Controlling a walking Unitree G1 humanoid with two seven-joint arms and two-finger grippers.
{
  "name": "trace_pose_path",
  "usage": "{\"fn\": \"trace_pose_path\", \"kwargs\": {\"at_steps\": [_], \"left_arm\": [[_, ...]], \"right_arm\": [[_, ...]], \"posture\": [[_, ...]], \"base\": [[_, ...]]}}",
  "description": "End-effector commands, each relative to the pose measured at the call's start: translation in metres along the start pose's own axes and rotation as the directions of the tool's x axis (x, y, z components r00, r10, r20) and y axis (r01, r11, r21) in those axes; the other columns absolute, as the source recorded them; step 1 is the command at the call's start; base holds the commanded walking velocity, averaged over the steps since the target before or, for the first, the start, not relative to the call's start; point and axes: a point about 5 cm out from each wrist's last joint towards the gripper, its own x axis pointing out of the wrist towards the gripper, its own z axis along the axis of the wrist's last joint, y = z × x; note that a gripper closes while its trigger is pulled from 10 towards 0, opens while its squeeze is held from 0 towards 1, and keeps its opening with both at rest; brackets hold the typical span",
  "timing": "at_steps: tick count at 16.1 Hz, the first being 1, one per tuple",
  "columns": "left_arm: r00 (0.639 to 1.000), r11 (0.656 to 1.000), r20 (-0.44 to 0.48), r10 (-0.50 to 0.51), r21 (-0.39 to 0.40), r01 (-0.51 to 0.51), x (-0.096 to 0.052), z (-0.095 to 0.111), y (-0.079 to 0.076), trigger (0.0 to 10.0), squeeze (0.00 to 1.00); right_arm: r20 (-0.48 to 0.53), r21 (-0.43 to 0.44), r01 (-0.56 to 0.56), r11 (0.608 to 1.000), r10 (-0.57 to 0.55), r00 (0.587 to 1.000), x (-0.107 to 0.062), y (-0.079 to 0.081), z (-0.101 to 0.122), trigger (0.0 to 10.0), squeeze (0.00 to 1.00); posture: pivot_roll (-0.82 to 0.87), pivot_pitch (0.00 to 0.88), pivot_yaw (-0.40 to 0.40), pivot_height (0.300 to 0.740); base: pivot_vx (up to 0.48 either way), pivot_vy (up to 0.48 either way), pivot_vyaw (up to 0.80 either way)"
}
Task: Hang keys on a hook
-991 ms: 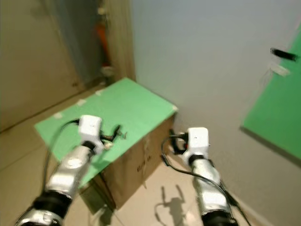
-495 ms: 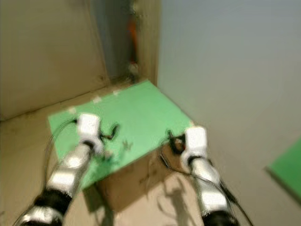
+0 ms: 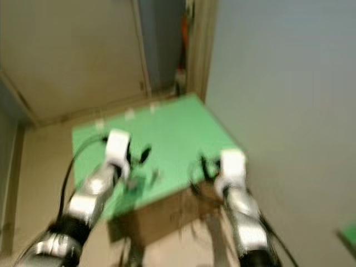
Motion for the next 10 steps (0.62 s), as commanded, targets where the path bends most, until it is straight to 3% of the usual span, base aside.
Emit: {"fn": "trace_pose_path", "kwargs": {"at_steps": [1, 2, 4, 5, 6, 8, 10], "left_arm": [[0.998, 0.998, -0.027, 0.054, 0.019, -0.054, -0.002, -0.006, 0.013, 10.0, 0.0], [0.996, 0.997, -0.052, 0.07, 0.04, -0.067, 0.001, -0.009, 0.013, 10.0, 0.0], [0.96, 0.973, -0.164, 0.228, 0.076, -0.218, 0.0, -0.025, 0.025, 10.0, 0.0], [0.954, 0.968, -0.168, 0.248, 0.091, -0.235, 0.0, -0.027, 0.027, 10.0, 0.0], [0.938, 0.956, -0.192, 0.289, 0.118, -0.27, -0.004, -0.035, 0.031, 10.0, 0.0], [0.914, 0.94, -0.225, 0.337, 0.136, -0.313, -0.008, -0.045, 0.036, 10.0, 0.0], [0.892, 0.922, -0.237, 0.385, 0.141, -0.36, -0.009, -0.049, 0.039, 10.0, 0.0]], "right_arm": [[0.036, 0.008, -0.013, 1.0, 0.013, 0.999, 0.002, 0.006, 0.009, 10.0, 0.0], [0.033, 0.003, -0.011, 1.0, 0.011, 0.999, -0.004, 0.003, 0.007, 10.0, 0.0], [0.005, -0.028, 0.006, 1.0, -0.006, 1.0, -0.031, -0.01, 0.003, 10.0, 0.0], [-0.001, -0.036, 0.006, 0.999, -0.006, 1.0, -0.037, -0.013, 0.003, 10.0, 0.0], [-0.031, -0.064, 0.02, 0.998, -0.022, 0.999, -0.058, -0.027, 0.001, 10.0, 0.0], [-0.062, -0.07, 0.05, 0.996, -0.055, 0.997, -0.077, -0.042, -0.002, 10.0, 0.0], [-0.099, -0.088, -0.004, 0.996, -0.005, 0.995, -0.107, -0.049, 0.004, 10.0, 0.0]], "posture": [[-0.08, 0.0, 0.019, 0.74], [-0.1, 0.0, 0.008, 0.74], [-0.19, 0.083, -0.044, 0.74], [-0.2, 0.089, -0.05, 0.74], [-0.26, 0.135, -0.094, 0.74], [-0.29, 0.161, -0.121, 0.74], [-0.35, 0.192, -0.171, 0.74]], "base": [[0.0, 0.0, 0.0], [0.0, 0.0, 0.0], [0.0, 0.0, 0.0], [0.0, 0.0, 0.0], [0.0, 0.0, 0.0], [0.0, 0.0, 0.0], [0.0, 0.0, 0.0]]}}
